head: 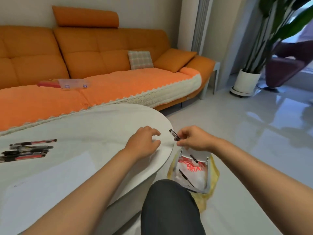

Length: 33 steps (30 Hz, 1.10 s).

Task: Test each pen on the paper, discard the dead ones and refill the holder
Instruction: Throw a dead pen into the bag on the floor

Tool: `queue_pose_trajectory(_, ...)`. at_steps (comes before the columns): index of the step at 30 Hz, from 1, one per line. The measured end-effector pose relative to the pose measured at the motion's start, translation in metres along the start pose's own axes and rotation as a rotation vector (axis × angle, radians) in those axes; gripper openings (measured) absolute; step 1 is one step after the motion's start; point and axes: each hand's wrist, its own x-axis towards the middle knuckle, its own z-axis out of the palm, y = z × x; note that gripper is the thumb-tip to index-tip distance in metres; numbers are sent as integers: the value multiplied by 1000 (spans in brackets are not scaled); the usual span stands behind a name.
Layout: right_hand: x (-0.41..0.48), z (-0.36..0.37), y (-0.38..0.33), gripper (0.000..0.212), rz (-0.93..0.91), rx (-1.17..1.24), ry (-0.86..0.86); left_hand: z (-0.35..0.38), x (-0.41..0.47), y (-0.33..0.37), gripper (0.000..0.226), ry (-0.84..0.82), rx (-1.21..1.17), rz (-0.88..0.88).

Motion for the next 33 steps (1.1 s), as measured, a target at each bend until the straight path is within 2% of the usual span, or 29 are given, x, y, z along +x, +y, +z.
queue_pose_trajectory(3, -2, 8, 37, 18, 93, -141, -31, 25, 11, 6, 41, -25, 102, 32)
queue_pose_trajectory(6, 0, 24, 66, 19, 178, -202, -57, 41, 14, 5, 46, -2, 185, 70)
queue_pose_trajectory(9, 5, 48, 90, 14, 242, -238, -96, 49, 14, 1, 45, 54, 166, 88)
queue_pose_trajectory(15, 17, 83, 111, 25, 306, -252, -104, 53, 15, -4, 44, 73, 169, 103)
queue_pose_trajectory(17, 19, 83, 109, 22, 299, -245, -86, 53, 16, -4, 45, 70, 167, 100)
queue_pose_trajectory(19, 21, 77, 102, 18, 283, -213, -63, 53, 16, -4, 45, 67, 159, 100)
queue_pose_trajectory(22, 20, 65, 79, 28, 236, -144, -5, 49, 12, -5, 44, 52, 138, 99)
queue_pose_trajectory(26, 14, 49, 32, 23, 172, -118, 87, 33, 5, -10, 41, 75, 109, 75)
queue_pose_trajectory(33, 5, 41, -62, 22, -13, -81, 117, -18, -29, -30, 31, 158, 87, -3)
